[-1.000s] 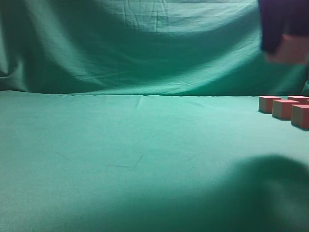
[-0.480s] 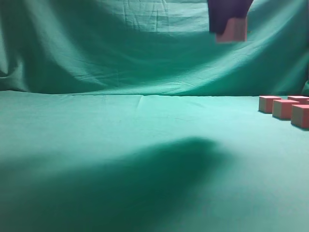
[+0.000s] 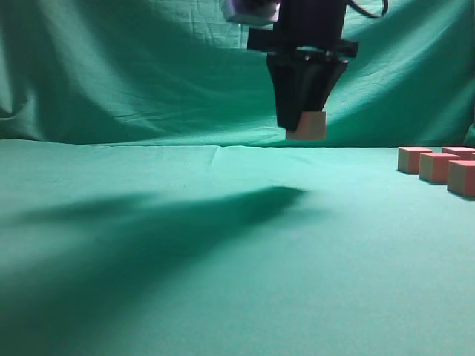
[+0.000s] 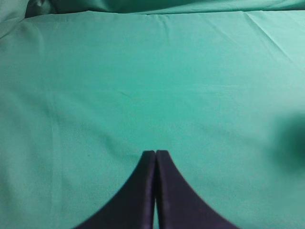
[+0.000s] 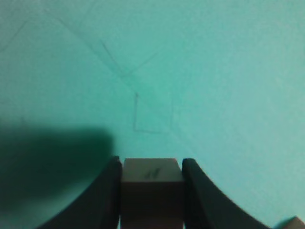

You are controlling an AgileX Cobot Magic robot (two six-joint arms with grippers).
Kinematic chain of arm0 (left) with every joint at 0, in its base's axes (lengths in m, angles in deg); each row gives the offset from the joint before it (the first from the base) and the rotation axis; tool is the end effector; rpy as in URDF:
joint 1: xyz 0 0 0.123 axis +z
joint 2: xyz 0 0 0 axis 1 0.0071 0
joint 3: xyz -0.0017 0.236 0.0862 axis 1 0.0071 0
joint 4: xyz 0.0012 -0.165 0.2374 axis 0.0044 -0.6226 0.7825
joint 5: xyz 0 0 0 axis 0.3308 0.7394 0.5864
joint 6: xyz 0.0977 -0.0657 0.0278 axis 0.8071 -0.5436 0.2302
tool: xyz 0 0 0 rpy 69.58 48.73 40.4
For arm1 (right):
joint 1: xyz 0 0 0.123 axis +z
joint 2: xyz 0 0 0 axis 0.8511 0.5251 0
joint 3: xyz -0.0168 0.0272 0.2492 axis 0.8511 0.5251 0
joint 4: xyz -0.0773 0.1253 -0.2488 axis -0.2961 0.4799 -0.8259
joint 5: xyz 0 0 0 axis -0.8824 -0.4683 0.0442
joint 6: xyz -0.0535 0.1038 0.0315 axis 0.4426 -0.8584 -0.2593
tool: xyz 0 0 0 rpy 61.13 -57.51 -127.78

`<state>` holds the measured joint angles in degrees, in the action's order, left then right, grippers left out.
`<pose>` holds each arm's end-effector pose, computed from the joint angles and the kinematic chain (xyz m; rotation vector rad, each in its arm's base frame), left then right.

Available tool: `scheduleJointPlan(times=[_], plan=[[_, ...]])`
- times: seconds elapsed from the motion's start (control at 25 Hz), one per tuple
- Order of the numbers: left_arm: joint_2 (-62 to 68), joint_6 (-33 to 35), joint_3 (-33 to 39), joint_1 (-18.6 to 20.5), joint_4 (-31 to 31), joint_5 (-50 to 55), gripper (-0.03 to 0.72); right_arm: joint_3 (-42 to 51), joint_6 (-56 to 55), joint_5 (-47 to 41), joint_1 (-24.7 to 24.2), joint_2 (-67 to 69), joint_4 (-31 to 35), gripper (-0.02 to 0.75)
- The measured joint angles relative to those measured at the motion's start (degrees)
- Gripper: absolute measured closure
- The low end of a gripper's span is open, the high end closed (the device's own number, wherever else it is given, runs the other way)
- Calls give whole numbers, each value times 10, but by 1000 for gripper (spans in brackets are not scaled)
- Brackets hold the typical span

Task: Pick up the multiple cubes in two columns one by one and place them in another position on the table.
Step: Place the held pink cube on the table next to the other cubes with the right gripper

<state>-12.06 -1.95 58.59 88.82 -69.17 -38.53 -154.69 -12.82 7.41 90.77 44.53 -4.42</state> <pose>0.1538 -0.0012 0.1701 0.0322 1.8328 0.0160 0.3900 0.2481 0.1525 -1.2680 2.6368 0.0392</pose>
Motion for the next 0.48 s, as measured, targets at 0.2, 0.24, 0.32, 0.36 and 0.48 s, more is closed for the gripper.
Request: scheduleJointPlan(times=[0.2, 0.24, 0.32, 0.36, 0.48], plan=[[0, 0, 0, 0, 0, 0, 688, -23, 20, 3, 0, 42, 1, 463], [0, 0, 0, 0, 0, 0, 688, -26, 22, 4, 0, 48, 1, 463], [0, 0, 0, 0, 0, 0, 688, -30, 24, 6, 0, 55, 1, 463], [0, 0, 0, 0, 0, 0, 688, -30, 27, 9, 0, 58, 1, 463], [0, 0, 0, 0, 0, 0, 688, -31, 27, 14, 0, 66, 4, 463]])
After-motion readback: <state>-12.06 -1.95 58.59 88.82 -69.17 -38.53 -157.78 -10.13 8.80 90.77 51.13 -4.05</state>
